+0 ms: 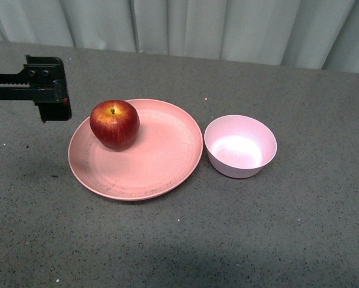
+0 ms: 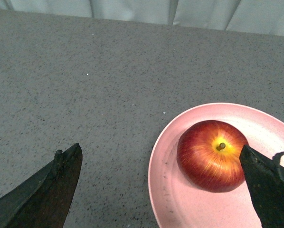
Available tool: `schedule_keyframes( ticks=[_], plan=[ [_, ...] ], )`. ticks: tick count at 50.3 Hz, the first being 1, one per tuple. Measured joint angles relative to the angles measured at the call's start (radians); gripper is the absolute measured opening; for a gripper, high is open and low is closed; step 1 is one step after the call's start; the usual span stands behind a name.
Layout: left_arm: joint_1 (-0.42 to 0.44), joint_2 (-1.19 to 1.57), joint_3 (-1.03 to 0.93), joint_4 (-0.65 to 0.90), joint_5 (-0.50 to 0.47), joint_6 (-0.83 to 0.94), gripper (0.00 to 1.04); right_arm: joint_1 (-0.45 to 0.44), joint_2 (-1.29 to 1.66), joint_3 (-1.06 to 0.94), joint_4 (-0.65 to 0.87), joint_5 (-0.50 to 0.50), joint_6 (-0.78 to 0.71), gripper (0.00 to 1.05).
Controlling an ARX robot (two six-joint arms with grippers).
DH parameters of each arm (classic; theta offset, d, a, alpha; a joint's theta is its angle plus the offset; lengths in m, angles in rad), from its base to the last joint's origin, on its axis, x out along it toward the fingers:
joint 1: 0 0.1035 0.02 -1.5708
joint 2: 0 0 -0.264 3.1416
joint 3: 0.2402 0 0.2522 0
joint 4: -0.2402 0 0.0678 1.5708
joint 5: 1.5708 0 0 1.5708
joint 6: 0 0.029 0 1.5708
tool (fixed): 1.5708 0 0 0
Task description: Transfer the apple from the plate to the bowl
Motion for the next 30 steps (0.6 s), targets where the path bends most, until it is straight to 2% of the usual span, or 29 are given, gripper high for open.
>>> schedule_keyframes(
  ticks=[30],
  plan=[
    [-0.076,0.182,0.183,-0.069,-0.024,0.013,0.98,0.0,0.0,0.0,0.0,0.0,0.0,0.95]
  ],
)
